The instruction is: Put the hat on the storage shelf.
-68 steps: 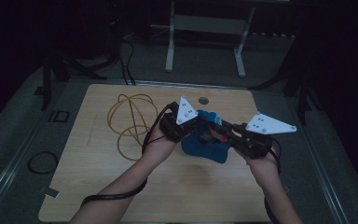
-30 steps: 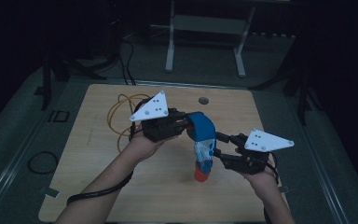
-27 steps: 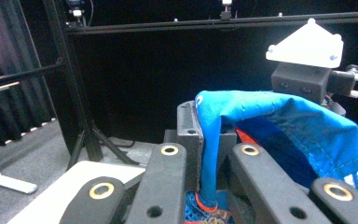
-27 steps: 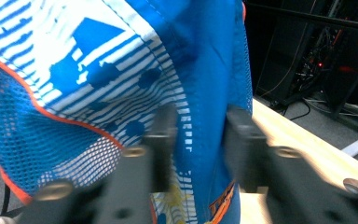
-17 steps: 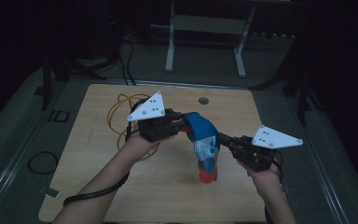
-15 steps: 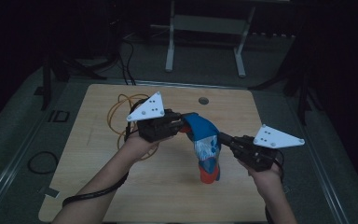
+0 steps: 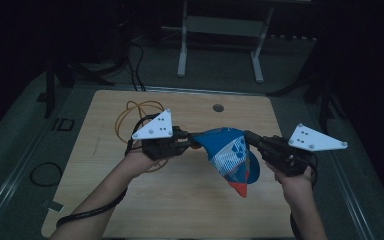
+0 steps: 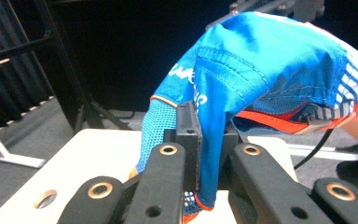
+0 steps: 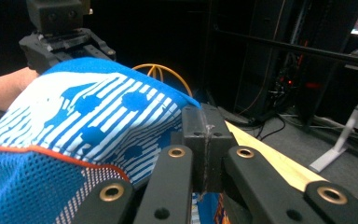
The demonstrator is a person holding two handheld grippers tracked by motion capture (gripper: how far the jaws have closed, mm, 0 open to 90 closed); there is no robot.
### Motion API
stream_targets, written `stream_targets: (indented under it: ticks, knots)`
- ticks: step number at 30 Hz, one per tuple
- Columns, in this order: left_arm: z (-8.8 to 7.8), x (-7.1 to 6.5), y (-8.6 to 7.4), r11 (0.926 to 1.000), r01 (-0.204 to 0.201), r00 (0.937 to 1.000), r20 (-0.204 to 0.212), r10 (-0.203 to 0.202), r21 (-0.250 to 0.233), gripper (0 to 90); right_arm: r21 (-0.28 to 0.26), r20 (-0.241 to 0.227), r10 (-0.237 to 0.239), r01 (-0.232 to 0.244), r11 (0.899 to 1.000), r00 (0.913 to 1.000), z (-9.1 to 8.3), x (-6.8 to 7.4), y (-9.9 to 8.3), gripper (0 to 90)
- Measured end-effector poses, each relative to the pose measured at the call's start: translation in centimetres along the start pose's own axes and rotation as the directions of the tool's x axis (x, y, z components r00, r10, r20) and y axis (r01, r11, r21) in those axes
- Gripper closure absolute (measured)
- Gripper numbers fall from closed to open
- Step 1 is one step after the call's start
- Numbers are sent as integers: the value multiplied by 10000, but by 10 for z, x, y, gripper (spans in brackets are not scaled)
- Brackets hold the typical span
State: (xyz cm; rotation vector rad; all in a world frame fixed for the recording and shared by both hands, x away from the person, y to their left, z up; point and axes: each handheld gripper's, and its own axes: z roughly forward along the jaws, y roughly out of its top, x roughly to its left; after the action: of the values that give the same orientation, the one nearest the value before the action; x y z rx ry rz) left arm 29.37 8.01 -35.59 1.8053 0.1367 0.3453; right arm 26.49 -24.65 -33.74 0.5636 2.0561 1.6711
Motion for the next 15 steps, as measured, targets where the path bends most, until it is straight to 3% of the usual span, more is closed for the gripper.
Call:
stream_targets:
  ticks: [2,7,12,15]
  knots:
    - [-1,-1,0,9999,48,10000,-1,-48,146,829,68,-51,41,-40,10000,10000,1,1,0,900]
    - [-5,-4,-1,9979,108,9999,-129,-100,636,643,38,-6,144,-144,9999,9999,2,-1,0,900]
    - [-16,-6,-7,9946,210,9972,-732,-135,1017,548,48,64,113,-114,9999,9999,3,-3,1,900]
    - [-27,-5,-13,9941,674,9922,-1107,-577,855,476,114,161,76,-78,9999,9998,5,-4,1,900]
